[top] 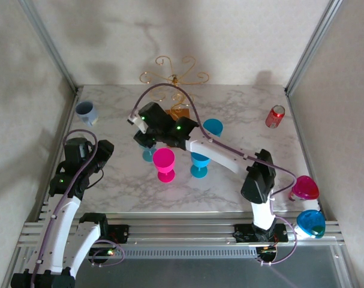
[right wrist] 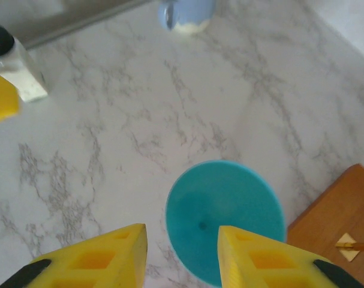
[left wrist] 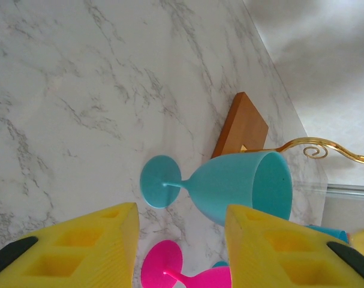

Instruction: Take the wine glass off the wine glass rack

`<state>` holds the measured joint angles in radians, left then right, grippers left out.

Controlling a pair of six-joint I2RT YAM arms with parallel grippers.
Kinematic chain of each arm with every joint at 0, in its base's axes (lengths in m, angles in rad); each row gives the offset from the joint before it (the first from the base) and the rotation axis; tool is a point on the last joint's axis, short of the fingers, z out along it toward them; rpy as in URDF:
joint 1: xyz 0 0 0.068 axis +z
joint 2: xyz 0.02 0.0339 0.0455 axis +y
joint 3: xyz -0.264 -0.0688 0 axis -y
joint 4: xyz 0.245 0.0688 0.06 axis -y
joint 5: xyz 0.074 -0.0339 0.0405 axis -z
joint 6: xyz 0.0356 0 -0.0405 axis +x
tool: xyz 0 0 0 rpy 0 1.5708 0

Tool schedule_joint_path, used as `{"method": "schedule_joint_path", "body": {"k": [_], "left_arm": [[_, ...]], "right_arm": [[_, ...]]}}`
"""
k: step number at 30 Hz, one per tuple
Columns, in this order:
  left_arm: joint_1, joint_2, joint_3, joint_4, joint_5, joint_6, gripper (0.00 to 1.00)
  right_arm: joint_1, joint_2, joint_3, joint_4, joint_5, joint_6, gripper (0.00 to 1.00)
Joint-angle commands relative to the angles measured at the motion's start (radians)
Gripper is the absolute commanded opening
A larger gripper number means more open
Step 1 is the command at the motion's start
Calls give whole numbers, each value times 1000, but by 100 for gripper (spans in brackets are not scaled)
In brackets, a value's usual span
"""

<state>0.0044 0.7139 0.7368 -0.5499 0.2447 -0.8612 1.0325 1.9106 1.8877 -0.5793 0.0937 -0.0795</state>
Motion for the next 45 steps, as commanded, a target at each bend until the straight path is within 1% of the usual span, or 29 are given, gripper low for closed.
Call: {"method": "schedule_joint_path", "body": {"k": [1, 5, 10, 12, 16, 18, 20, 21, 22, 23, 25, 28, 31, 35, 38, 40, 42, 45], "left_arm": [[8, -2, 30, 38, -27, 38, 41], [7, 1, 76, 58, -97, 95, 41], [5, 13, 93, 169, -159, 166, 42], [4, 34, 105, 193, -189, 205, 43], [3, 92, 136, 222, -227, 308, 45], [3, 116, 145, 251, -232, 361, 47], [3, 130, 148, 284, -256, 397, 51], [4, 131, 145, 304, -265, 414, 55], [3, 132, 137, 329, -277, 433, 63], [5, 135, 134, 346, -289, 449, 78], [5, 145, 130, 379, -304, 475, 89], [6, 173, 124, 422, -326, 503, 99], [9, 211, 100, 473, -346, 541, 99], [15, 282, 77, 513, -351, 580, 99], [24, 326, 64, 557, -381, 549, 100], [26, 343, 35, 626, -376, 562, 100], [26, 355, -8, 703, -397, 568, 99], [26, 364, -69, 798, -438, 598, 100]], "right_arm": [[11, -114, -46, 50, 46, 28, 37], [9, -246, -131, 59, 106, 54, 39], [-24, -386, -224, -16, 177, 132, 43], [-43, -480, -316, -11, 221, 167, 44], [-149, -660, -497, -6, 204, 272, 48], [-211, -751, -579, -6, 202, 296, 58], [-271, -824, -645, -17, 214, 310, 72], [-294, -848, -667, -23, 215, 313, 93], [-334, -872, -690, -29, 215, 313, 99], [-361, -894, -709, -34, 216, 316, 99], [-420, -928, -746, -25, 202, 316, 99], [-503, -957, -798, -4, 184, 317, 99], [-577, -961, -852, 31, 179, 325, 99], [-691, -966, -931, 116, 96, 344, 99], [-771, -949, -973, 170, 63, 348, 99], [-812, -927, -1004, 213, 54, 342, 99], [-840, -896, -1036, 262, 46, 322, 99], [-859, -849, -1096, 361, 84, 292, 99]]}}
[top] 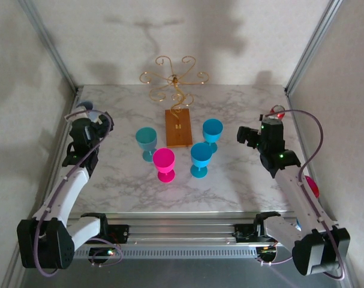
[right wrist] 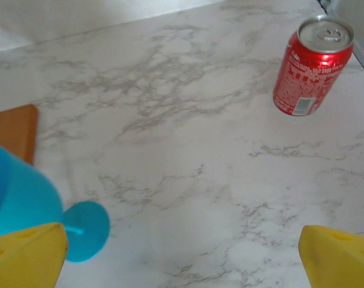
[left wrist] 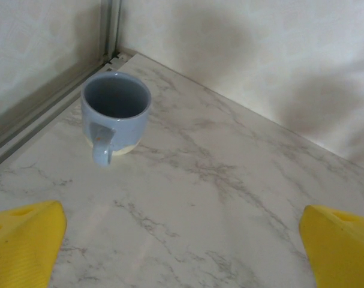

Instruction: Take the wine glass off the wine glass rack

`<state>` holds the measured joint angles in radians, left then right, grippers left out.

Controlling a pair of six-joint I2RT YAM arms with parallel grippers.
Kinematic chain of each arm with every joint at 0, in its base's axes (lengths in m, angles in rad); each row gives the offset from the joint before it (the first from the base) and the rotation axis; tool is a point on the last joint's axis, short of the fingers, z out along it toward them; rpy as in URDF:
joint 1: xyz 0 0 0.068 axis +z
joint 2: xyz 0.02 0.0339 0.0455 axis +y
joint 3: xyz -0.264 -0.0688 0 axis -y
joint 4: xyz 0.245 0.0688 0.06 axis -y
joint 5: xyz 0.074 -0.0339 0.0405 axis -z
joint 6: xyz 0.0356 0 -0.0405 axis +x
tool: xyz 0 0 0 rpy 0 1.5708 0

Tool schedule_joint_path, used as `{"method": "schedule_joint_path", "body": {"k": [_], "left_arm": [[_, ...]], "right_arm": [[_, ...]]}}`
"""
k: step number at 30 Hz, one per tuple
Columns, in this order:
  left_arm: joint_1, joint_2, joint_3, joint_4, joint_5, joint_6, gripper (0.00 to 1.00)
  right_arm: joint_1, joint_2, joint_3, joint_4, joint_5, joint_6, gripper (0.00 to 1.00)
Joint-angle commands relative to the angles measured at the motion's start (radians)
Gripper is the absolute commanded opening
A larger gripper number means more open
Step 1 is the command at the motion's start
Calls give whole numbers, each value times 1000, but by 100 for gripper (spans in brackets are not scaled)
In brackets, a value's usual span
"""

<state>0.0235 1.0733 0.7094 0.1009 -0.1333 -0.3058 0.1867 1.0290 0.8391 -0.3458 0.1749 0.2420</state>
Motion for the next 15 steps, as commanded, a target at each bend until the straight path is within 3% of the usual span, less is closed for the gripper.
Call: {"method": "schedule_joint_path", "body": {"k": [1, 15], "left_arm": [[7, 5, -65, 182, -75, 58, 100], [7, 132, -340, 668, -134, 186, 99]], "right_arm": [[-17, 47, -72, 168, 18, -35, 99], [-46, 193, -265, 584, 100, -89, 99]]}}
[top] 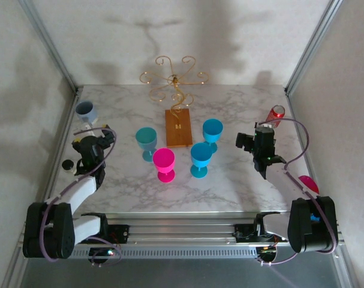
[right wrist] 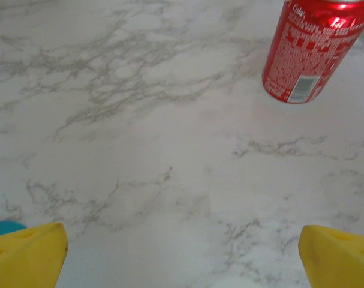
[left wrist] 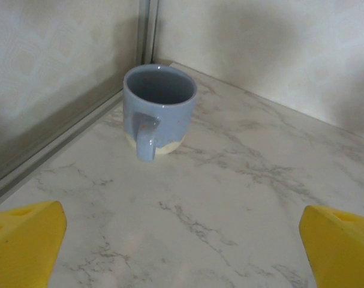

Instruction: Take the wine glass off the wine glass rack

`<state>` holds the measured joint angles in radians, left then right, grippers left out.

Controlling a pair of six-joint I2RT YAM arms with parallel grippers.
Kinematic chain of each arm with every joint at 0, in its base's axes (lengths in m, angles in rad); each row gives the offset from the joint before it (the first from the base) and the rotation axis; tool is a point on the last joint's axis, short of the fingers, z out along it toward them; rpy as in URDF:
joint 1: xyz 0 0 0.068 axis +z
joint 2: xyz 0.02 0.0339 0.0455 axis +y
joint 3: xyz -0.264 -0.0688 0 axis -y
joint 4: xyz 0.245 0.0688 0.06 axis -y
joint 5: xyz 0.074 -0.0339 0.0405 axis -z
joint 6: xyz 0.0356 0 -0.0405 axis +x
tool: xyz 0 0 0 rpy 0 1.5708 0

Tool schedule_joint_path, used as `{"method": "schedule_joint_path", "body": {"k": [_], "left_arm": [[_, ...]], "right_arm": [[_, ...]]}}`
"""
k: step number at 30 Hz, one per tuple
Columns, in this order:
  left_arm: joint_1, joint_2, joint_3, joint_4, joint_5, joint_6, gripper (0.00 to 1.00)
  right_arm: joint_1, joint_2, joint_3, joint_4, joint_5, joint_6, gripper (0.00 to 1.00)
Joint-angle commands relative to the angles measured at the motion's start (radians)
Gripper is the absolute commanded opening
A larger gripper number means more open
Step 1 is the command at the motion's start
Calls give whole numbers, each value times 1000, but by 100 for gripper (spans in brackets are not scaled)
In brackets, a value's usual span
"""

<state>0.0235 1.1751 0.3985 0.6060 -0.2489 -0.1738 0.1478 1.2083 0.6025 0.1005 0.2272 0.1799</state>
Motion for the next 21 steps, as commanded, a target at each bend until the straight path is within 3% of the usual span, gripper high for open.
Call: {"method": "schedule_joint_path", "body": {"k": [1, 21], "left_arm": [[7, 45, -43, 193, -8, 62, 100], [7, 298, -217, 724, 89, 102, 99]], "right_arm": [[-8, 19, -39, 159, 51, -32, 99], [-32, 237, -157, 601, 41, -144, 99]]}}
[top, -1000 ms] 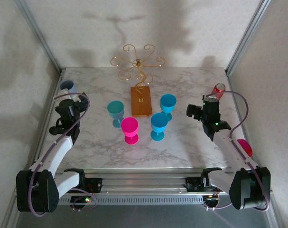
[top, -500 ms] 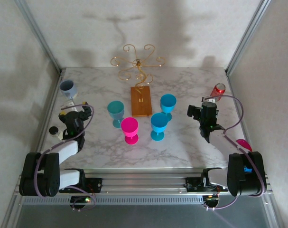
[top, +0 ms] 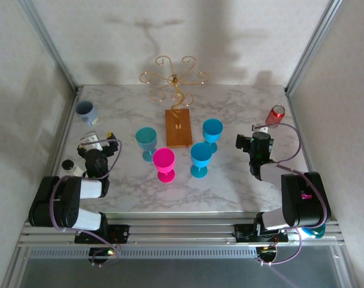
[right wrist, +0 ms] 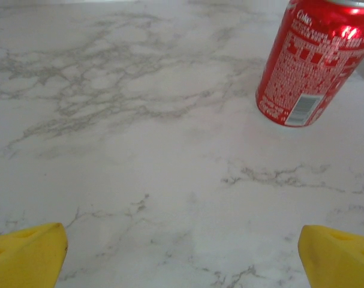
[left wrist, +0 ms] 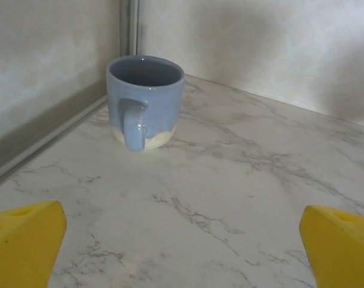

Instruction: Take the wine glass off the wine glass rack

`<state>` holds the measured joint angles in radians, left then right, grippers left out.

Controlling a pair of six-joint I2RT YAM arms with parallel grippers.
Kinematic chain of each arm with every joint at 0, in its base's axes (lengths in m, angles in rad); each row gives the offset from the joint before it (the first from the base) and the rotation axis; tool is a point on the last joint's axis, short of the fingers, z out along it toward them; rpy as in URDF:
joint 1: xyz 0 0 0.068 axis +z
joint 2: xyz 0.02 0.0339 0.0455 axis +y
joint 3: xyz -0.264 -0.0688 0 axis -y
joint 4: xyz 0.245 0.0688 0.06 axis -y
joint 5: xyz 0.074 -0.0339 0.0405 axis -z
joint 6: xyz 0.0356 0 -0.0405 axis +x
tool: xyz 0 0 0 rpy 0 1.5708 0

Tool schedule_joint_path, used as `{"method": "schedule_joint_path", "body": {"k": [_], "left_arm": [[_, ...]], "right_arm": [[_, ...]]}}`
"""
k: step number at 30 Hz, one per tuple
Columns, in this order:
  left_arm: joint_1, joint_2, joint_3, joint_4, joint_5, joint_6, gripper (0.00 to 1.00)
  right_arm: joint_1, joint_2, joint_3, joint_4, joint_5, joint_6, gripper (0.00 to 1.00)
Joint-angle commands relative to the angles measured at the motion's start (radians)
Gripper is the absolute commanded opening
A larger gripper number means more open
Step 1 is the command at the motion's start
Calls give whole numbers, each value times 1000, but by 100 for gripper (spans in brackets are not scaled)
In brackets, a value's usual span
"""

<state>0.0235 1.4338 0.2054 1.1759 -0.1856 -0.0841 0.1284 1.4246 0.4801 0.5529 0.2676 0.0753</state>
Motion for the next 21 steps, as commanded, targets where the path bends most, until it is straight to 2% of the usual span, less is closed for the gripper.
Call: {"method": "schedule_joint_path", "body": {"k": [1, 4, 6, 21], "left_arm": [[7, 62, -23, 173, 28, 11, 100], [5, 112, -18, 209, 42, 20, 99], [5, 108, -5, 174, 53, 23, 100], [7, 108, 5, 154, 66, 27, 99]], "right_arm": [[-18, 39, -39, 191, -8, -40, 99], [-20, 106, -89, 296, -36, -46, 99], [-24, 127, -111, 355, -47, -49, 99], [-24, 122, -106, 334, -67, -58, 99]]}}
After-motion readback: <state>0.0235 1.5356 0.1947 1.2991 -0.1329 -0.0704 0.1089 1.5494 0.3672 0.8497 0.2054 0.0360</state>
